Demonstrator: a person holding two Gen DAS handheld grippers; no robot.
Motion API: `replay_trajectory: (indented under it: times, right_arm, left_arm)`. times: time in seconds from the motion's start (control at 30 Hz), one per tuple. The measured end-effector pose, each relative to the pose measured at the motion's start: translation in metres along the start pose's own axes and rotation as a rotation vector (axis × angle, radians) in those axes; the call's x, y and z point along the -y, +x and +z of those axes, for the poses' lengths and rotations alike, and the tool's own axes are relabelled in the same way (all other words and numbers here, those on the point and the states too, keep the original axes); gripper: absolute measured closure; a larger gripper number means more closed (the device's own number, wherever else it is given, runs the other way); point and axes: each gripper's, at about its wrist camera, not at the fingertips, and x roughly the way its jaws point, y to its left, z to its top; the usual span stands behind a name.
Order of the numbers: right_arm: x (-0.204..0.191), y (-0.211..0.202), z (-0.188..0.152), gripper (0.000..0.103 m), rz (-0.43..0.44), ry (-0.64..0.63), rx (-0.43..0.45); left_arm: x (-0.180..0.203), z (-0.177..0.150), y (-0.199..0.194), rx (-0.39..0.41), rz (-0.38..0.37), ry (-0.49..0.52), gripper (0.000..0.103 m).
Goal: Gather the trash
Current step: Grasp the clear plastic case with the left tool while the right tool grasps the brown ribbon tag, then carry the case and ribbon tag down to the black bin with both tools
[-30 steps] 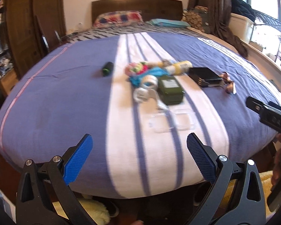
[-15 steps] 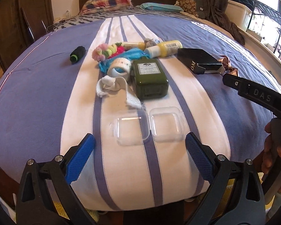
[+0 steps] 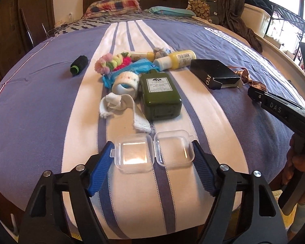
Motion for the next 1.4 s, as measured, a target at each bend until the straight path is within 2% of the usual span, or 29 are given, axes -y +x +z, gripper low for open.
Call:
replay_trajectory:
  times: [0.13, 0.43, 0.7, 0.87, 1.13, 1.4]
  right_arm:
    - [-0.004, -0.012, -0.006, 0.094, 0.023, -0.011, 0.006]
    - [-0.013, -0.059, -0.031, 0.094, 0.069, -0.017, 0.037]
    - [-0.025, -0.125, -0.040, 0.094, 0.088, -0.038, 0.139]
    - [-0.034, -0.163, -0.049, 0.094, 0.134, -0.054, 0.187]
    - [-0.046, -0.196, -0.066, 0.094, 0.199, -0.086, 0.198]
    - [-0.054, -0.212, -0.095, 0.094, 0.264, -0.138, 0.152]
  left_arm:
    - [-0.001, -0.006, -0.005, 0.006, -0.004, 0.005, 0.032]
    - [-0.009, -0.024, -0.036, 0.042, -0.003, -0.010, 0.032]
    - [-0.016, -0.037, -0.093, 0.138, -0.010, -0.019, 0.032]
    - [-0.015, -0.046, -0.128, 0.194, -0.020, -0.010, 0.032]
    - [-0.013, -0.064, -0.171, 0.257, 0.001, 0.001, 0.032]
    - [-0.008, -0.089, -0.183, 0.236, -0.026, 0.012, 0.032]
